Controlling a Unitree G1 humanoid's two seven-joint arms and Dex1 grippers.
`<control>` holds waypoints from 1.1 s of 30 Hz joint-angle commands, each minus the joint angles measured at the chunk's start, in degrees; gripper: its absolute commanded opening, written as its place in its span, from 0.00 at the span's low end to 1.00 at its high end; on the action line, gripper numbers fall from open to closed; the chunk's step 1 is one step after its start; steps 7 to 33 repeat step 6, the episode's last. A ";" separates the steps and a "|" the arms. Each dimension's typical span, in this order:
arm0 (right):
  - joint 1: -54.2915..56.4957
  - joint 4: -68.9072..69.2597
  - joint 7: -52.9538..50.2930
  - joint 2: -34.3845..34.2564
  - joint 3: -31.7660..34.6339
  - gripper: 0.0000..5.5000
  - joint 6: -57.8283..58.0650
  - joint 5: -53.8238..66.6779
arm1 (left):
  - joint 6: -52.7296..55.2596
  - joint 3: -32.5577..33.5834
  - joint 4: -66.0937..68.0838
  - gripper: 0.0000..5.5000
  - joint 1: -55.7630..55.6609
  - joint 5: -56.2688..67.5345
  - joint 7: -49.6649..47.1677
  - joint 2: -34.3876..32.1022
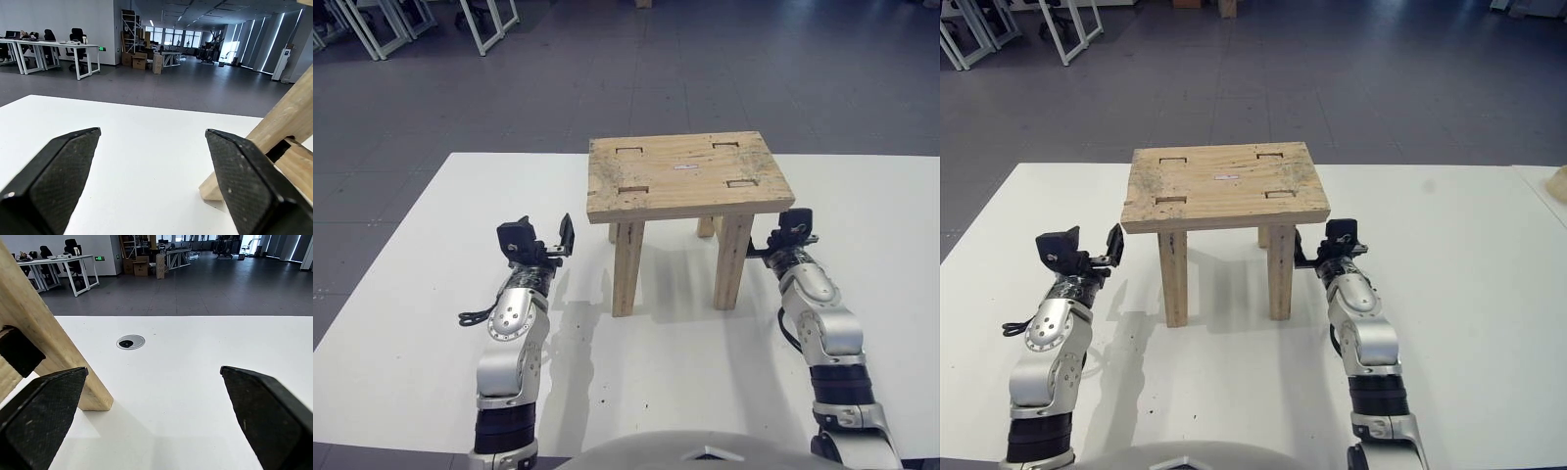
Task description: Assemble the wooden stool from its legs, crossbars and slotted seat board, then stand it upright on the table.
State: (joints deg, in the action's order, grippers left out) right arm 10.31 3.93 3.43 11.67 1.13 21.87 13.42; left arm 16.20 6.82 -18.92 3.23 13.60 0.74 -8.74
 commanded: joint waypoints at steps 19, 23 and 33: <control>2.01 -0.15 0.28 -1.94 -0.21 0.91 0.54 -1.90 | 2.31 0.87 -0.06 0.72 -0.96 -0.43 0.17 -0.08; 2.01 -0.15 0.28 -1.94 -0.21 0.91 0.54 -1.90 | 2.31 0.87 -0.06 0.72 -0.96 -0.43 0.17 -0.08; 2.01 -0.15 0.28 -1.94 -0.21 0.91 0.54 -1.90 | 2.31 0.87 -0.06 0.72 -0.96 -0.43 0.17 -0.08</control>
